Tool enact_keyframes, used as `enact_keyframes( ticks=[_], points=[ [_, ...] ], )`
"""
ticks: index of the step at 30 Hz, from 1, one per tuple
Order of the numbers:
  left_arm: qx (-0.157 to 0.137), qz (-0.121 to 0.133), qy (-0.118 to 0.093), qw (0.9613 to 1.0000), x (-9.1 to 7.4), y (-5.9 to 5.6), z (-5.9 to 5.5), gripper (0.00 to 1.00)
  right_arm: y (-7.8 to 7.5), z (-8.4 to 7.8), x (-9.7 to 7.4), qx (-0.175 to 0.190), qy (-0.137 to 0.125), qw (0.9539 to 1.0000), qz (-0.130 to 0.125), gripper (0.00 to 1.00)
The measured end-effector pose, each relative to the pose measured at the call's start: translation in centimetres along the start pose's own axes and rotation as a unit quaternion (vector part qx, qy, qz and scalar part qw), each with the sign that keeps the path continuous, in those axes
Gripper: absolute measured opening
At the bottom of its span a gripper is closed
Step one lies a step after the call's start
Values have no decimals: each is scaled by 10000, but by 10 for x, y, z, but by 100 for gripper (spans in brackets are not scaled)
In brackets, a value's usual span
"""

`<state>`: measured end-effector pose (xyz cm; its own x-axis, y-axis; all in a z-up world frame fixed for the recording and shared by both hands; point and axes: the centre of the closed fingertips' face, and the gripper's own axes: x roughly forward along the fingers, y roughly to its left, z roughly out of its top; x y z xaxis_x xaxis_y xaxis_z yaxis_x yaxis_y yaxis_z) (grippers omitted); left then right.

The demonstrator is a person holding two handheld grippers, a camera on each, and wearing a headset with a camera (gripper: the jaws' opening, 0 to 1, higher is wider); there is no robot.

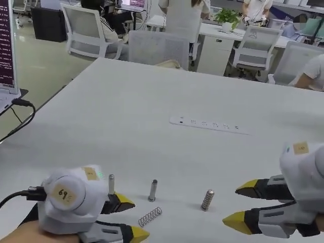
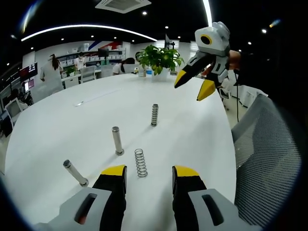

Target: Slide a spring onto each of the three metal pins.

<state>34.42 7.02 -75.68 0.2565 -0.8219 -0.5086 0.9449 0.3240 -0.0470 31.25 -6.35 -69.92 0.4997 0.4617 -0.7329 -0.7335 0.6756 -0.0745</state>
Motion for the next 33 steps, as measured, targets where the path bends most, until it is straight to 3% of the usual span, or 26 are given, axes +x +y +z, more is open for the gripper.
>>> enact_keyframes(
  ticks=[5,9,21,25,33],
  points=[
    [95,-20,120,9999,9,-2,-3,28,1,-1,0,28,-9,10000,4,40],
    [250,60,257,9993,15,1,-7,19,1,-3,1,25,22,10000,12,39],
    [294,105,394,9987,22,6,-13,15,4,-3,2,12,16,10000,59,39],
    [362,145,508,9979,25,7,-19,13,4,-4,2,10,10,10000,66,38],
    [365,149,514,9979,28,7,-20,13,6,-5,4,10,8,10000,98,38]
  ],
)
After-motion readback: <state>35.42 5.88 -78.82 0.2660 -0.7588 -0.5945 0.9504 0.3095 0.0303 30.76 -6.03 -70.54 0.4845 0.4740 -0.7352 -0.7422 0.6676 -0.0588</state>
